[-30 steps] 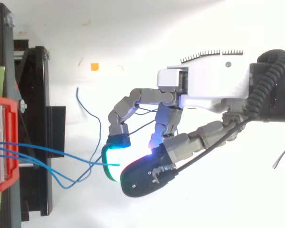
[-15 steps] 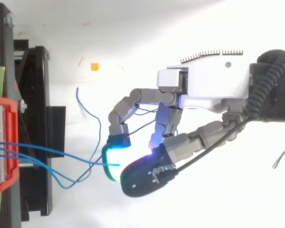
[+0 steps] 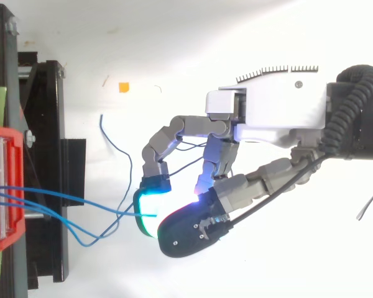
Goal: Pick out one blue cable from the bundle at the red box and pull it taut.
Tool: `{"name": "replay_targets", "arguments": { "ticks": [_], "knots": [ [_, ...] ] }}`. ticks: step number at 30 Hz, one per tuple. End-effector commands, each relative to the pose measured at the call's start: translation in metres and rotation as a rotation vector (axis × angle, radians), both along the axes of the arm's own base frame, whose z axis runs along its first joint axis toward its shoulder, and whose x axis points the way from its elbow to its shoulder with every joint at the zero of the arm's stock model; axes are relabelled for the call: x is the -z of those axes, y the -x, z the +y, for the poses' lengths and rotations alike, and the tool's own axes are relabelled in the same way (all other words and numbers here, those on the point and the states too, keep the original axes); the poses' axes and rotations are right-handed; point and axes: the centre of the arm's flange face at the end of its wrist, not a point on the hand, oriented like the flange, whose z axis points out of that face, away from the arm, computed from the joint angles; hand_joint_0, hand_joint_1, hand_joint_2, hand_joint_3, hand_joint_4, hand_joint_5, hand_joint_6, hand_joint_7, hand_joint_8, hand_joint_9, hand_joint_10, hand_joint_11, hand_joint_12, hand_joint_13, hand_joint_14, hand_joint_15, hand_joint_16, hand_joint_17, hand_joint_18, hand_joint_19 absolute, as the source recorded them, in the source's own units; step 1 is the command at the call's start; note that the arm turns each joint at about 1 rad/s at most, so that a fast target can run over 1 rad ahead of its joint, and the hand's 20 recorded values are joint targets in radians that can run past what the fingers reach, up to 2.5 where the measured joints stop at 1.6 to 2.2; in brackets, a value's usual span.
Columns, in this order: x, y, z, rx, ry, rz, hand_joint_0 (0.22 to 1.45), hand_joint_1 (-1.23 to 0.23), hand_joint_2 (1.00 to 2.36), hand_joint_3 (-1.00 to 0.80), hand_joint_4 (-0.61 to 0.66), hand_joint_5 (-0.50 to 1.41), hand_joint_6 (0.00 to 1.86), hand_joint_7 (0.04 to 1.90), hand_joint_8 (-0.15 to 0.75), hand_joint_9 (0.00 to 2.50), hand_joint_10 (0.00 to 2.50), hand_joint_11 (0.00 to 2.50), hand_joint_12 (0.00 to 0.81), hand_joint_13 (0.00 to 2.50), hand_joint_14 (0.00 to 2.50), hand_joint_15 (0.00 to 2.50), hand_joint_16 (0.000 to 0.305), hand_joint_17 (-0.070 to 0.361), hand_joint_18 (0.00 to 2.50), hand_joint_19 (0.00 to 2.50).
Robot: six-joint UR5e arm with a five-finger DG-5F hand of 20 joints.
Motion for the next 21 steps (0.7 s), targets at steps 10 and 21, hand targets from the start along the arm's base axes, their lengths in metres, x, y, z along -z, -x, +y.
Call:
{"name": "replay_targets", "arguments": {
  "ticks": [10,21],
  "knots": [
    [-0.001,0.0002,-0.0001,0.0,-0.001,-0.001,0.7,-0.82,1.02,-0.14,-0.15,-0.13,0.93,1.03,0.299,1.36,0.02,0.93,0.352,1.22,0.02,0.8,0.044,0.1,0.98,0.61],
    [0.0007,0.0003,-0.0001,0.0,0.0,0.002,0.7,-0.82,1.02,-0.14,-0.15,-0.12,0.93,1.03,0.299,1.37,0.02,0.92,0.358,1.21,0.02,0.79,0.044,0.1,0.98,0.61]
  ]
}}
